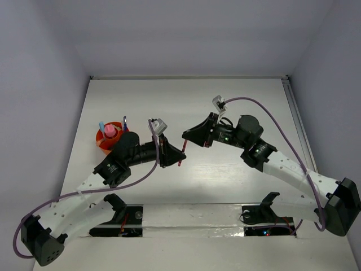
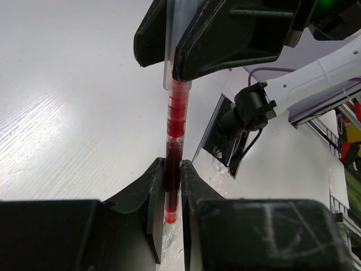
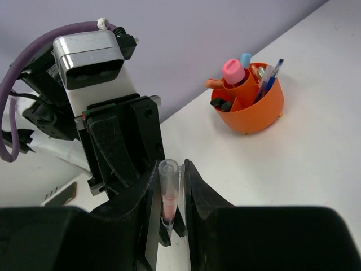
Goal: Sort the stationery into containers
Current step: Close the pen cap on the pen.
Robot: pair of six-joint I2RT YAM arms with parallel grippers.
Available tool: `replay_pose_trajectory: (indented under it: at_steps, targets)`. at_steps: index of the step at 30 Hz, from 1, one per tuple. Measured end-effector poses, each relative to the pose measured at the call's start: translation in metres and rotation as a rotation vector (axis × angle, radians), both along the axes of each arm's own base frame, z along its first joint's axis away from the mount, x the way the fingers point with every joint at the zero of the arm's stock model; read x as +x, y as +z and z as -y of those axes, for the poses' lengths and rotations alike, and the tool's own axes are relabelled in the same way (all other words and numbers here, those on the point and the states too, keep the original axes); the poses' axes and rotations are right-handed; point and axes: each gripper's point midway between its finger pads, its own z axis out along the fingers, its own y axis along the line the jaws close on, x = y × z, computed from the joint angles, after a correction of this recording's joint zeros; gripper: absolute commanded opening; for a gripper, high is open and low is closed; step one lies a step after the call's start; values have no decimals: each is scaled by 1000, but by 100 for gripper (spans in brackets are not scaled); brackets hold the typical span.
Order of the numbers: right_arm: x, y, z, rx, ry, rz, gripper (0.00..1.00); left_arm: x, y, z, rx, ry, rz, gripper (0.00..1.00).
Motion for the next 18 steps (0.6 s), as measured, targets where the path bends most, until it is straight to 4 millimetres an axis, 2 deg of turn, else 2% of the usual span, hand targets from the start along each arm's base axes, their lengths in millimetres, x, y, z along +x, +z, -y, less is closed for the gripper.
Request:
replay_pose_trajectory:
  at_steps: [9, 18]
  targets:
    - [7, -2, 3, 47, -85, 4, 0, 9, -1, 9, 75, -21, -45, 0]
    - [7, -20, 8, 85, -161, -41, 0, 10, -9, -2, 144, -22, -81, 0]
